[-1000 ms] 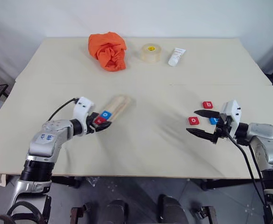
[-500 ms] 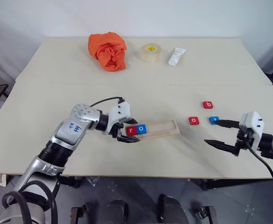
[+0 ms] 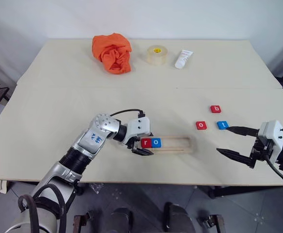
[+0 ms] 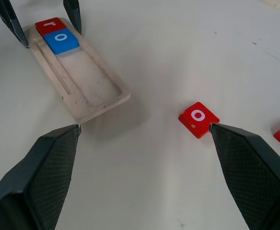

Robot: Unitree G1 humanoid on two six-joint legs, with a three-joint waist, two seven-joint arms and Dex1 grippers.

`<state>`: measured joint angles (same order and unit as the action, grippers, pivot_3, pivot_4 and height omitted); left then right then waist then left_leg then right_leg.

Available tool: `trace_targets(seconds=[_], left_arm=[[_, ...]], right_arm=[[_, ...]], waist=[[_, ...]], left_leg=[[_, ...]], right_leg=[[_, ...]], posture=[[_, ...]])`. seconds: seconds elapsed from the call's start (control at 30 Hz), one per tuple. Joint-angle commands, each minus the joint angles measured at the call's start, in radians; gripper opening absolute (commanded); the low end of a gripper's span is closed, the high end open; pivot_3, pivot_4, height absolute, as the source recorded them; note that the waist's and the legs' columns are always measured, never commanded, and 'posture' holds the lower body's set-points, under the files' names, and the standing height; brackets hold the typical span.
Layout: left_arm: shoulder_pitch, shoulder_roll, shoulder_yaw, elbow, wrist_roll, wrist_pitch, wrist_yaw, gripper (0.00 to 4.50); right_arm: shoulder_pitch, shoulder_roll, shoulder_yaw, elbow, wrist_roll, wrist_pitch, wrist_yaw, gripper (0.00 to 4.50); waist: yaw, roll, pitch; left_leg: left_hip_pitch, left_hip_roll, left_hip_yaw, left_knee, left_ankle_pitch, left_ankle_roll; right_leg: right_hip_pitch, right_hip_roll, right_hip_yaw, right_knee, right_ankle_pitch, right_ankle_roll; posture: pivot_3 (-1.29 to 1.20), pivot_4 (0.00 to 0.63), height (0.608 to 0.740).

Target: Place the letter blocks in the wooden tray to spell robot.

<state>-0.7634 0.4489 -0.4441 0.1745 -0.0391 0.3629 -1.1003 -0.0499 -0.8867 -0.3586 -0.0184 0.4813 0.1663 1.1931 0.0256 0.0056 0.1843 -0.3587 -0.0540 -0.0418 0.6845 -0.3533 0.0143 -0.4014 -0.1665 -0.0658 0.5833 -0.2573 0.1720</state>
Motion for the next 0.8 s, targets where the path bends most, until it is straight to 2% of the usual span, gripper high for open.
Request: trace_targets(seconds=[0.03,0.1,0.3,0.4,0.47,0.6,0.7,0.8], left_arm=[[-0.017,-0.016,0.011,-0.019,0.003,-0.008,0.000,3.75],[-0.019,-0.019,0.018,-0.023,0.005,-0.005,0.003,4.47],[-0.026,-0.011,0.081,-0.059,-0.044,0.037,-0.009,4.49],[-0.006,0.009,0.173,-0.133,-0.119,0.083,-0.009,4.49],[0.016,0.020,0.236,-0.154,-0.161,0.047,-0.008,4.49],[0.096,0.079,0.383,-0.163,-0.299,0.044,-0.077,4.49],[0.093,0.088,0.459,-0.046,-0.315,-0.059,-0.069,4.49],[0.137,0.094,0.506,0.048,-0.328,-0.242,-0.153,4.49]], right_arm=[[-0.004,0.008,-0.018,-0.026,0.017,-0.006,-0.012,4.50],[-0.005,0.007,-0.016,-0.023,0.018,-0.007,-0.014,4.50],[-0.018,0.003,-0.012,-0.011,0.017,-0.004,-0.017,4.50],[-0.014,0.006,-0.022,-0.009,0.015,0.019,-0.048,4.50],[-0.011,0.009,-0.032,-0.010,0.029,0.053,-0.071,4.50],[-0.020,0.028,-0.048,0.024,0.016,0.114,-0.181,4.50],[-0.032,0.056,-0.048,0.029,-0.006,0.125,-0.269,4.50],[-0.039,0.080,-0.043,0.015,-0.023,0.163,-0.351,4.50]], waist=[[0.000,0.000,0.000],[0.000,0.000,0.000],[0.000,0.000,0.000],[-0.002,0.000,0.000],[-0.002,0.000,0.000],[-0.006,0.001,0.000],[-0.001,0.000,0.000],[0.001,0.000,0.000]], left_leg=[[0.000,0.000,0.000,0.000,0.000,0.000],[0.000,0.000,0.000,0.000,0.000,0.000],[0.000,0.000,0.000,0.000,0.000,0.000],[0.000,0.000,-0.001,0.000,0.000,0.000],[0.000,0.000,-0.002,0.000,0.000,0.000],[0.001,0.001,-0.002,0.000,0.000,0.000],[0.001,0.001,-0.002,0.001,0.000,0.000],[0.001,0.000,-0.002,0.002,0.001,0.000]], right_leg=[[0.000,0.000,0.000,0.000,0.000,0.000],[0.000,0.000,0.000,0.000,0.000,0.000],[0.000,0.000,0.000,0.000,0.000,0.000],[0.000,0.000,0.000,0.000,0.000,0.000],[0.000,0.000,0.000,0.000,0.000,0.000],[0.000,0.000,0.001,0.001,0.000,0.000],[0.000,0.000,0.001,0.001,0.000,0.000],[0.000,0.000,0.001,0.002,0.000,0.000]], posture=[[0.00,0.150,0.740],[0.00,0.150,0.740],[0.00,0.150,0.740],[0.00,0.150,0.740],[0.00,0.150,0.740],[0.00,0.150,0.740],[0.00,0.150,0.740],[0.00,0.150,0.740]])
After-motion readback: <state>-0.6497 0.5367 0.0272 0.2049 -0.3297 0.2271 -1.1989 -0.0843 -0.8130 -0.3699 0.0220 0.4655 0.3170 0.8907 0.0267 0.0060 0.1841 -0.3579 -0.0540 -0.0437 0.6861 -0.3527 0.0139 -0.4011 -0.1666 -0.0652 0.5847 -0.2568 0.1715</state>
